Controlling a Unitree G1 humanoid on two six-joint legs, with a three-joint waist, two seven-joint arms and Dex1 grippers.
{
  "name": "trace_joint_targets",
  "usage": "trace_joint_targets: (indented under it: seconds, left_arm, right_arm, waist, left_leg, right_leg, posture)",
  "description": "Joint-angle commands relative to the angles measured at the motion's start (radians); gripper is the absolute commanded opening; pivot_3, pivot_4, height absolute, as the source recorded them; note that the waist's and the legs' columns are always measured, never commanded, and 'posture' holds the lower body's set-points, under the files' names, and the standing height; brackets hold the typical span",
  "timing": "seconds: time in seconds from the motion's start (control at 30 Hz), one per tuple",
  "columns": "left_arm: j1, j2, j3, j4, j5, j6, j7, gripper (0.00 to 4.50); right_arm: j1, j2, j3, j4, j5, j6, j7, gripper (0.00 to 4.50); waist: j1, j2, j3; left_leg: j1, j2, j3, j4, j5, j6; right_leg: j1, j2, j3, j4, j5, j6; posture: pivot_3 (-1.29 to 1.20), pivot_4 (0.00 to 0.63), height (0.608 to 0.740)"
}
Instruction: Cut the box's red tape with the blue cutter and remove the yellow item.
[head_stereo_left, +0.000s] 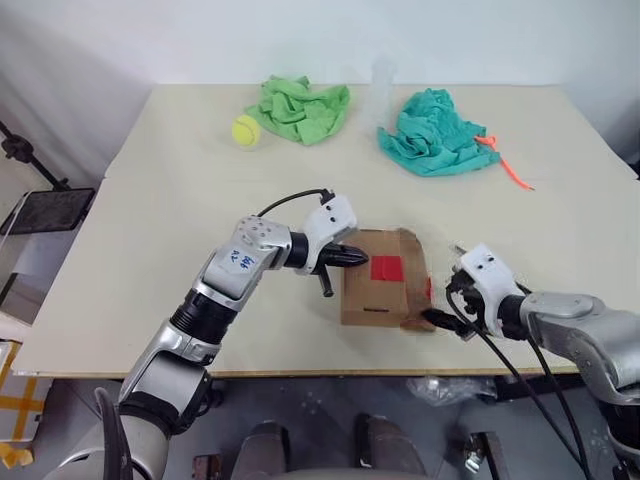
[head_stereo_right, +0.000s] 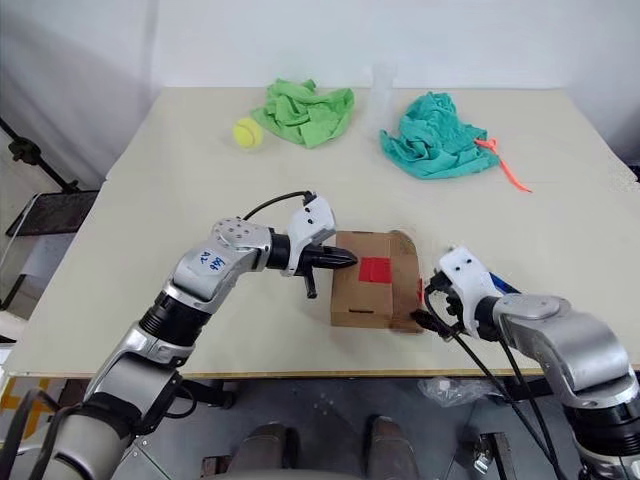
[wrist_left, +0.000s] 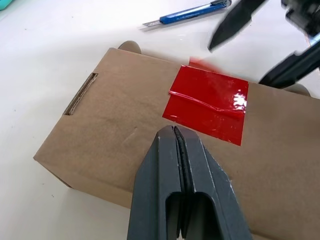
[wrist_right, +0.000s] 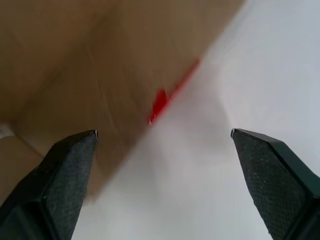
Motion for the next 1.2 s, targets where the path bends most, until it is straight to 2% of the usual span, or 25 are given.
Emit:
trace_joint_targets:
  seconds: [0.03, 0.27, 0.37, 0.47, 0.67, 1.2]
  left_arm:
    - [0.034, 0.015, -0.023, 0.007, 0.022, 0.036, -0.004, 0.0]
    - [0.041, 0.02, -0.012, -0.003, 0.022, 0.048, 0.004, 0.0]
    - [0.044, 0.019, -0.007, -0.004, 0.022, 0.049, 0.006, 0.0]
    - [0.056, 0.023, -0.005, -0.013, 0.023, 0.049, 0.006, 0.0]
    - [0.083, 0.053, -0.002, -0.047, 0.022, 0.062, 0.0, 0.0]
    - [0.167, 0.163, 0.016, -0.156, 0.014, 0.122, -0.004, 0.0]
  right_arm:
    - [0.026, -0.053, 0.023, 0.016, -0.044, -0.051, 0.032, 4.46]
    - [0.021, -0.088, 0.014, 0.038, -0.047, -0.114, 0.1, 4.46]
    - [-0.035, -0.032, -0.043, 0.074, 0.014, -0.061, 0.109, 4.46]
    - [-0.118, 0.059, -0.128, 0.152, 0.105, 0.06, 0.105, 4.46]
    - [-0.222, 0.165, -0.228, 0.286, 0.214, 0.278, 0.106, 4.46]
    - [-0.364, 0.331, -0.311, 0.483, 0.226, 0.365, 0.056, 4.46]
  waist:
    - [0.0, 0.0, 0.0]
    - [0.0, 0.0, 0.0]
    - [0.0, 0.0, 0.0]
    - [-0.003, 0.0, 0.0]
    - [-0.001, 0.0, 0.0]
    - [-0.03, 0.001, -0.001]
  left_leg:
    - [0.0, 0.0, 0.0, 0.0, 0.0, 0.0]
    - [0.0, 0.0, 0.0, 0.0, 0.0, 0.0]
    - [0.0, 0.0, 0.0, 0.0, 0.0, 0.0]
    - [0.001, 0.0, 0.0, 0.0, 0.001, 0.0]
    - [0.001, 0.0, 0.0, 0.0, 0.001, 0.001]
    - [0.003, 0.001, 0.0, -0.001, 0.001, 0.001]
  right_leg:
    - [0.0, 0.0, 0.0, 0.0, 0.0, 0.0]
    - [0.0, 0.0, 0.0, 0.0, 0.0, 0.0]
    - [0.0, 0.0, 0.0, 0.0, 0.0, 0.0]
    - [0.0, 0.0, 0.0, 0.002, 0.0, 0.0]
    - [0.0, 0.0, 0.0, 0.003, 0.0, -0.001]
    - [-0.001, 0.0, 0.001, 0.006, -0.001, -0.002]
  posture:
    - [0.0, 0.15, 0.74]
    - [0.0, 0.15, 0.74]
    - [0.0, 0.15, 0.74]
    - [0.0, 0.15, 0.74]
    - [0.0, 0.15, 0.74]
    - [0.0, 0.15, 0.74]
